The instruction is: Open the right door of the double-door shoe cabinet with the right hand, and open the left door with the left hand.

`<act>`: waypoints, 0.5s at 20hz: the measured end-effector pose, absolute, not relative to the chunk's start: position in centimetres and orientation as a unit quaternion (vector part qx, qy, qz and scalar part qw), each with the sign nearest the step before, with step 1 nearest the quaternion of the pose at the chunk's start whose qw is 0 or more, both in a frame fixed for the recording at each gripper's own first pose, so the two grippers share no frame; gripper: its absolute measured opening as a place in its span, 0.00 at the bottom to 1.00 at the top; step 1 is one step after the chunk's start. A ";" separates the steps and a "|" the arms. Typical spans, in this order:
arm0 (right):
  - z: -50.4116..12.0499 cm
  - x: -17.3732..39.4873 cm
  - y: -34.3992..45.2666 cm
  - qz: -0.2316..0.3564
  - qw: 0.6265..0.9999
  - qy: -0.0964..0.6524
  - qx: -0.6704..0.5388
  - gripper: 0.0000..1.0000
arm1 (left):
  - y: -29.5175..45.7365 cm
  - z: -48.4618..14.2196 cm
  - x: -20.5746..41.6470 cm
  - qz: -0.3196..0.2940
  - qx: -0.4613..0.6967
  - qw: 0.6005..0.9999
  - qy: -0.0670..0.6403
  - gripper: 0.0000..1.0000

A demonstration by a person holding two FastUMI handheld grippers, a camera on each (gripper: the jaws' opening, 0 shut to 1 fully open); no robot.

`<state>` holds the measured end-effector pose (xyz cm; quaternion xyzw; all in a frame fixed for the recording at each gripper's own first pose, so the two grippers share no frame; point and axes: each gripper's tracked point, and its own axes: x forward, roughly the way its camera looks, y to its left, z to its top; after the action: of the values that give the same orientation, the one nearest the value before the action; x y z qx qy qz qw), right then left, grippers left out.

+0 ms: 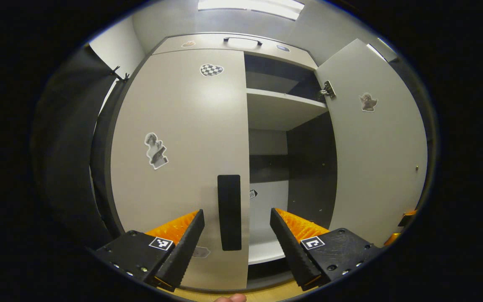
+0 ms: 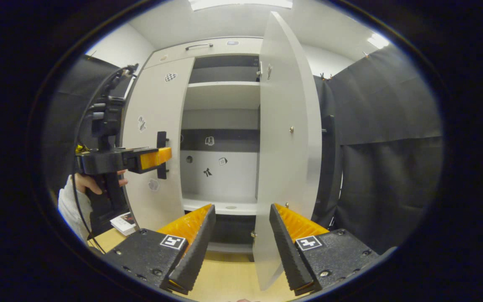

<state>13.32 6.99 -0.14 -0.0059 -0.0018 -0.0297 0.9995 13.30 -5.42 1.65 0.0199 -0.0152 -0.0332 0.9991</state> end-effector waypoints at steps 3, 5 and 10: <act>-0.2 13.1 7.0 -0.028 1.000 -0.003 -0.004 0.81 | -4.0 0.6 15.4 -0.005 0.023 1.000 -0.001 0.96; -0.1 13.2 7.0 -0.029 1.000 -0.005 -0.003 0.81 | -3.6 0.1 16.3 -0.006 0.002 1.000 0.010 0.96; -0.3 13.5 7.1 -0.024 1.000 -0.003 -0.008 0.84 | -3.3 0.5 16.4 -0.003 -0.017 1.000 0.013 0.93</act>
<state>13.53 7.10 -0.27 -0.0075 -0.0029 -0.0243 0.9997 16.37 -3.28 0.50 -0.0167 0.0128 -0.0027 0.9998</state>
